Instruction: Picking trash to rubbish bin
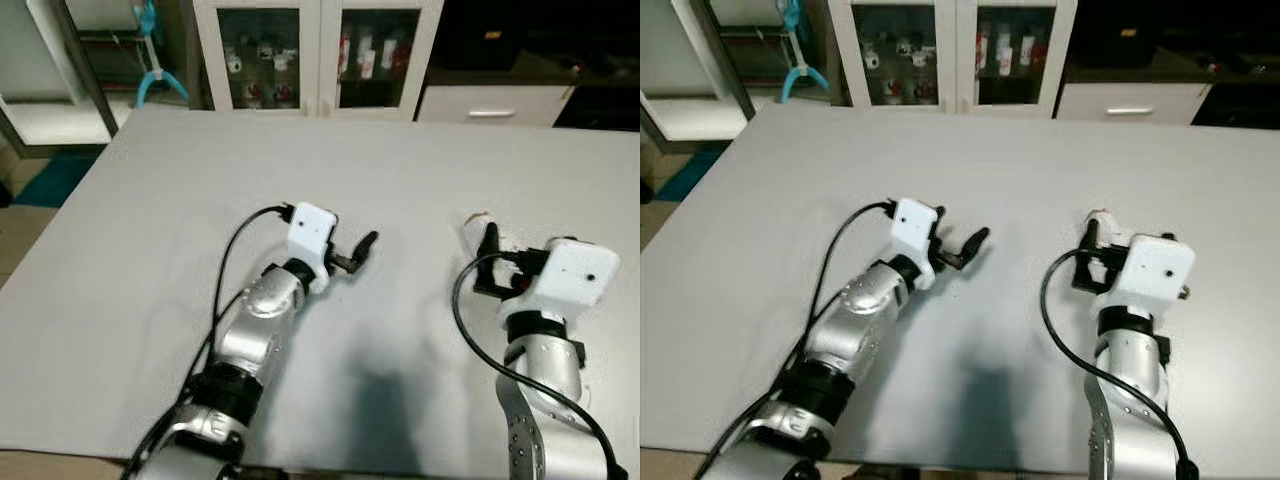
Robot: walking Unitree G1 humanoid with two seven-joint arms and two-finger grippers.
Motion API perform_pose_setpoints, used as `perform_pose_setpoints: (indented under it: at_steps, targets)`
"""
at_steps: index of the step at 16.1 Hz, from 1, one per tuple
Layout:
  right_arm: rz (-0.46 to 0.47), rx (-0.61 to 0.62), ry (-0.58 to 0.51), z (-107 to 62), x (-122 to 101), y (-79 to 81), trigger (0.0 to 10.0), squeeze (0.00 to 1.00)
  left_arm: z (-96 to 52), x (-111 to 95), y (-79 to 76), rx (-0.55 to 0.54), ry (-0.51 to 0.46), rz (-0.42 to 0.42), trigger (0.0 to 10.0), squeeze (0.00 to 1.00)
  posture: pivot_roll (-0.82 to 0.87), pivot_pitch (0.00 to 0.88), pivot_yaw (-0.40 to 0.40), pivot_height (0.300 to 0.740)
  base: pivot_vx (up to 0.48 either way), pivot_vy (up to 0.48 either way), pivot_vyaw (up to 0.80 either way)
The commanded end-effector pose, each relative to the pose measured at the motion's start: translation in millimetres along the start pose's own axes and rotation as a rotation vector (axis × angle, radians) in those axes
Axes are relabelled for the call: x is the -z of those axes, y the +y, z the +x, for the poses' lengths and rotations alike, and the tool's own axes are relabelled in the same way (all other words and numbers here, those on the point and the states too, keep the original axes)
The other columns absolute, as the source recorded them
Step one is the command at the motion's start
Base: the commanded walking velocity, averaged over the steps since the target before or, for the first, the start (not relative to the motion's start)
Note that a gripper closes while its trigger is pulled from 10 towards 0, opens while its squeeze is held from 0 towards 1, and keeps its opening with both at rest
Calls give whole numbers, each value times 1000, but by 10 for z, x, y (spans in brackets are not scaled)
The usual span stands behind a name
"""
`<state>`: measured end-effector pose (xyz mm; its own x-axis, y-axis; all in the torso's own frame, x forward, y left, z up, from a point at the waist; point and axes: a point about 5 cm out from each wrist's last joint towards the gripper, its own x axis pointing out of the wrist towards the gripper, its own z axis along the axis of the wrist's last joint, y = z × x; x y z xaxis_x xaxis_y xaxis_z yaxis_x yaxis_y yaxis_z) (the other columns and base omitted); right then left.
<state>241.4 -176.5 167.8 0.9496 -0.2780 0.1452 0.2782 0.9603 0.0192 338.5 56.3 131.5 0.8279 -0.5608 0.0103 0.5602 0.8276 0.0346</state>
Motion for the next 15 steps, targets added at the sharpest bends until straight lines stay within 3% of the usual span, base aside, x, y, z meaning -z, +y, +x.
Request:
perform_pose_setpoints:
  at_steps: [1,15]
  targets:
    - [15,3,10,7,0,3,10000,0,2,-28,9,-2,-4,2,10000,0,100,85,-21,740,0,0,0]
    - [323,270,82,139,119,-279,10000,0,-98,-22,63,60,36,30,10000,0,138,139,50,740,0,0,0]
